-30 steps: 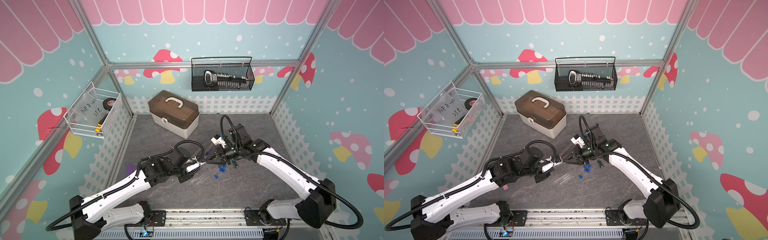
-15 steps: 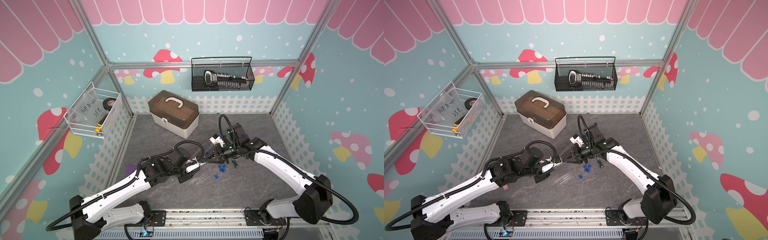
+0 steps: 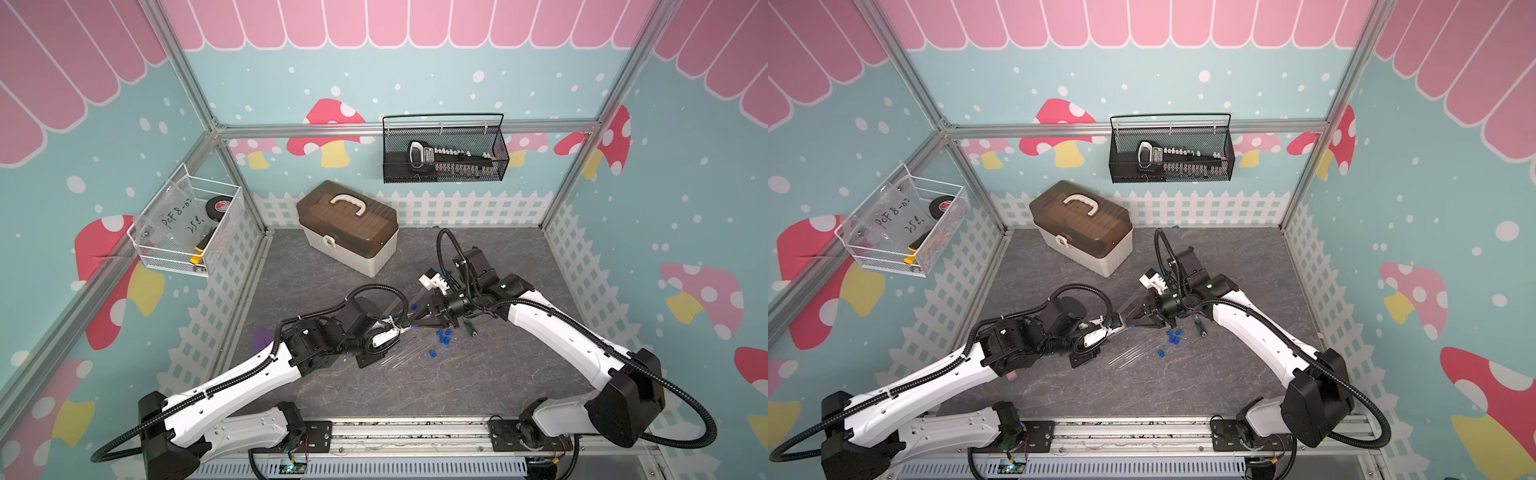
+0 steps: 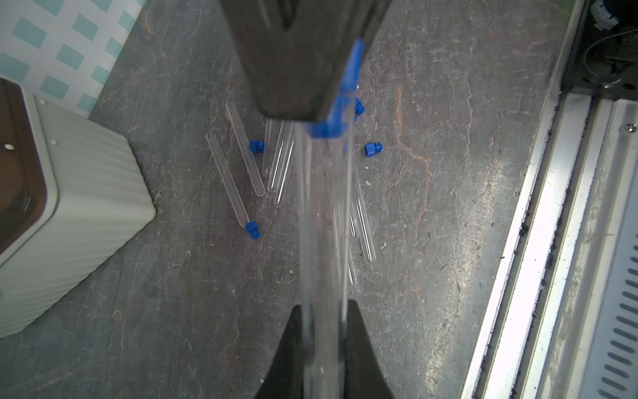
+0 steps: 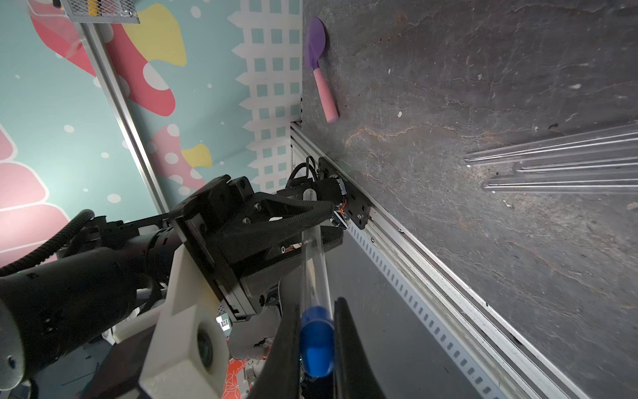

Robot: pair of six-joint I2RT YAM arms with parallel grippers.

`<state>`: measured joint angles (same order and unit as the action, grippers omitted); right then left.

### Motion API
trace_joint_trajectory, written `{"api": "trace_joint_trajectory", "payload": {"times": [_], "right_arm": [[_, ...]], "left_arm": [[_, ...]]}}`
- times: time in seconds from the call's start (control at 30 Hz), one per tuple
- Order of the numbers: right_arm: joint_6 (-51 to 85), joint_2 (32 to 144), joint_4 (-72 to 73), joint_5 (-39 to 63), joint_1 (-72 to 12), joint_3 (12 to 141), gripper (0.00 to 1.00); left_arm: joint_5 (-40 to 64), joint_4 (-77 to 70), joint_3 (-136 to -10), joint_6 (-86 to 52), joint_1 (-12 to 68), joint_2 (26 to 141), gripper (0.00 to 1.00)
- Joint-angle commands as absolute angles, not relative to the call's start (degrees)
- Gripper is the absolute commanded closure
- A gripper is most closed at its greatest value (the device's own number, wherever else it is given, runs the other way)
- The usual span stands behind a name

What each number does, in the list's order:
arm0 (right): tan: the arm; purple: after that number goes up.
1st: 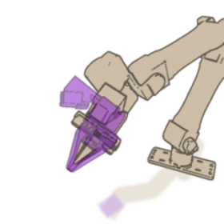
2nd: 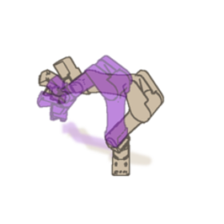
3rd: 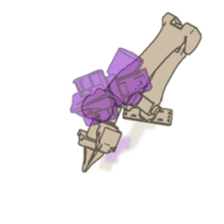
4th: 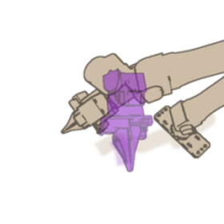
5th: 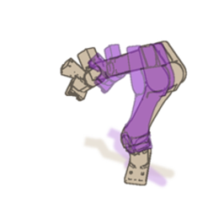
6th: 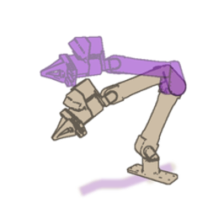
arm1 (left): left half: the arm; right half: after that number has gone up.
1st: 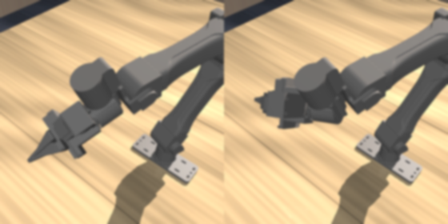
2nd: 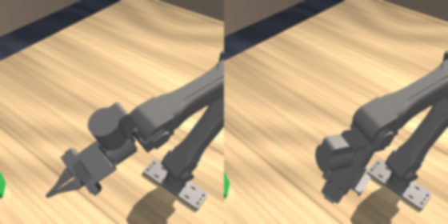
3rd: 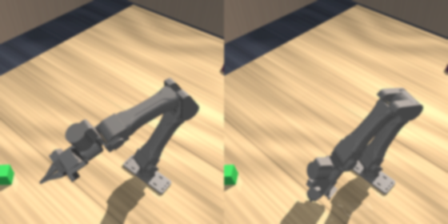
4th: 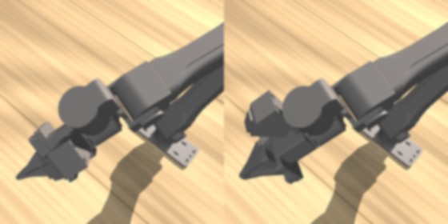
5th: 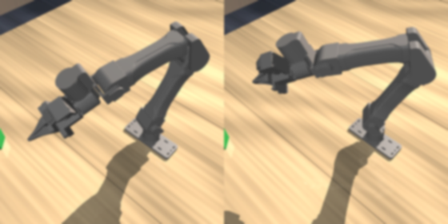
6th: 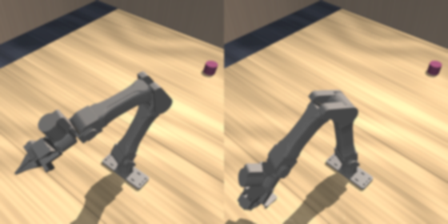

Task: Remove stoppers from test tubes
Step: Open the stopper on the test tube, then place the test tube at the center of the board.

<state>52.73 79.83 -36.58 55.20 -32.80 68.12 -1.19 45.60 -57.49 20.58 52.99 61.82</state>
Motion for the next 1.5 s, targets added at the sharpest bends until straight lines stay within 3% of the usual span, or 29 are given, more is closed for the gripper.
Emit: {"api": "trace_joint_trajectory", "payload": {"times": [0.0, 0.37, 0.53, 0.67, 0.77, 1.0, 1.3, 1.47], "right_arm": [[46.90, 77.35, -43.46, 55.50, -29.87, 69.57, 1.00], [33.97, 76.28, -55.93, 60.08, -25.78, 71.42, 1.00], [23.66, 78.53, -68.07, 57.61, -22.53, 75.39, 1.00], [22.35, 79.06, -69.11, 54.33, -21.33, 76.63, 1.00], [28.20, 77.82, -61.58, 55.44, -21.01, 74.31, 1.00], [57.79, 71.62, -28.42, 54.10, -20.83, 63.63, 1.00], [70.14, 69.71, -17.29, 54.86, -20.70, 58.85, 1.00], [45.05, 75.25, -48.56, 45.24, -20.90, 68.54, 1.00]], "left_arm": [[-2.67, 47.62, -56.22, 21.69, 52.64, 60.60, 1.00], [-3.27, 48.64, -54.23, 24.26, 52.63, 60.00, 1.00], [-4.00, 48.91, -53.54, 24.58, 52.61, 59.74, 1.00], [-4.03, 49.13, -53.18, 24.43, 52.64, 59.58, 1.00], [-3.32, 49.04, -53.00, 24.28, 52.72, 59.74, 1.00], [-2.26, 48.30, -52.91, 23.38, 53.13, 60.32, 1.00], [-3.14, 47.64, -52.65, 20.88, 53.09, 60.49, 1.00], [-6.74, 45.37, -52.56, 20.04, 52.77, 62.02, 1.00]]}}
